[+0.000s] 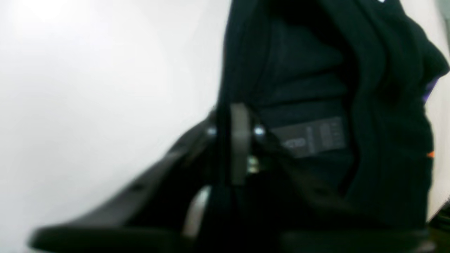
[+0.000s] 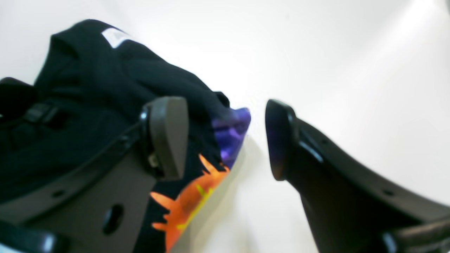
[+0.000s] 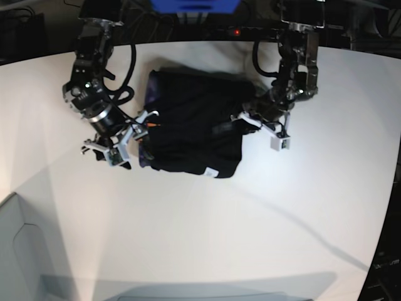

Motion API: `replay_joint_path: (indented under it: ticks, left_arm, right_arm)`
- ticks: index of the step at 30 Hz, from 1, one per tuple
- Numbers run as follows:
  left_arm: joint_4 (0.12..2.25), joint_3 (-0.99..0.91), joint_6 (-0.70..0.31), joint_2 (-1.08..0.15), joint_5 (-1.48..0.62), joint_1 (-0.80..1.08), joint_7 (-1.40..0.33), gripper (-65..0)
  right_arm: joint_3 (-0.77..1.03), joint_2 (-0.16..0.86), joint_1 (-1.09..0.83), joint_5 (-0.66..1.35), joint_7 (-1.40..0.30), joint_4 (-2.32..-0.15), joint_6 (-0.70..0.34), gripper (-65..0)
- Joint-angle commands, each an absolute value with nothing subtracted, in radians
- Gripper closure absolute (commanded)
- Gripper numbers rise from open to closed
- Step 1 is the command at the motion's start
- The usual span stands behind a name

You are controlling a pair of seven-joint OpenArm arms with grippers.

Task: Fold the T-shirt properly
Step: 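Lift and fold the bundle over with both grippers, tucking the edges, then push the folded shirt across the table with the left gripper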

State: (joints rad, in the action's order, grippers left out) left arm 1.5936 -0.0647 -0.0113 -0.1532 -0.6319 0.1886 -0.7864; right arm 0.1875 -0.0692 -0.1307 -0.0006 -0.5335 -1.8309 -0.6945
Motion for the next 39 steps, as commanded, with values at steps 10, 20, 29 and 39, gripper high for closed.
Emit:
replay_joint_path:
  ticks: [10,20,29,39]
  left_arm:
    - [1.913,-0.133,-0.008,-0.159,-0.638,0.259,-0.901,-44.4]
    - [1.888,-0.179,-0.008,-0.102,-0.630,0.312,-0.889,-44.9]
    - [1.692,-0.173,-0.012,-0.047,-0.630,0.206,-0.895,-44.5]
    - [1.431,0.031,-0.013,-0.101,-0.628,0.005,-0.898,0.0]
  right_arm:
    - [0.186,-0.054,-0.111,0.015,-0.507,-1.848,-0.698,-35.9]
    - [0.186,-0.035,-0.110,0.015,-0.507,-1.848,-0.698,-35.9]
    - [0.186,-0.035,-0.113,0.015,-0.507,-1.840,-0.698,-35.9]
    - [0.234,-0.005,-0.110,0.015,-0.507,-1.845,-0.698,-35.9]
